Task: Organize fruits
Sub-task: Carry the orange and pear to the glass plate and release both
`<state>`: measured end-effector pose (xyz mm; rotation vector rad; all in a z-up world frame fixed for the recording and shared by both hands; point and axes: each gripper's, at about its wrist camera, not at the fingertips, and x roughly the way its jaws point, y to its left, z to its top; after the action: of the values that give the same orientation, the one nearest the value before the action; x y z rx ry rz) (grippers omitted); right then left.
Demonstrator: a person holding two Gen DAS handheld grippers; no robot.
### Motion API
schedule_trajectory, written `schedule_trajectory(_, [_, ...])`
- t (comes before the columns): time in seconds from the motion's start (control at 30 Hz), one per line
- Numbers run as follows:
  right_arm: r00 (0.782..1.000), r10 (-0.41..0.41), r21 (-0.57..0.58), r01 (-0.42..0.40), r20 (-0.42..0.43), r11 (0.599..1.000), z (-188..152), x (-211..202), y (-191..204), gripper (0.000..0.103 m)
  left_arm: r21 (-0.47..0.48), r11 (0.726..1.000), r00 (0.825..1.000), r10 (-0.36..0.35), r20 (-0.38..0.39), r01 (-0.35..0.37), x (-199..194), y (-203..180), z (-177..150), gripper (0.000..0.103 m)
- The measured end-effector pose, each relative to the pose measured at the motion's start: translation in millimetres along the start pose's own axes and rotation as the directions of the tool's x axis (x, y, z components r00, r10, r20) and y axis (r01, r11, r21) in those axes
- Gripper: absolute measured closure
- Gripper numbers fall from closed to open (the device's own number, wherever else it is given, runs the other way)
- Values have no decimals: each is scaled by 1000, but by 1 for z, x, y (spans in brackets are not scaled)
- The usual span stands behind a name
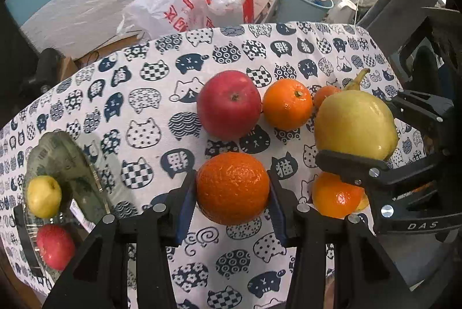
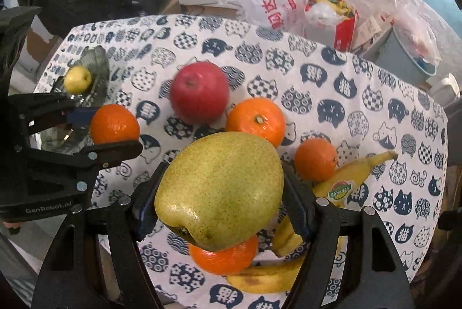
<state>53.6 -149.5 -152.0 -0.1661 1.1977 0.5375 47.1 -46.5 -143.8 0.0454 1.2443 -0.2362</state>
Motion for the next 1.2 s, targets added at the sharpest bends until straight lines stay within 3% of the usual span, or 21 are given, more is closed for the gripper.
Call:
schedule_trajectory(0.6, [997,59,-87,-55,44,995,40,-9,67,30,-127,991,998,37,45,-31,-38,69,-36,56])
schedule_trajectory(1.2, [992,124,-198,-118,17,973,82,17,157,30,-284,956,994,96,61,-75,-61,154,-87,56])
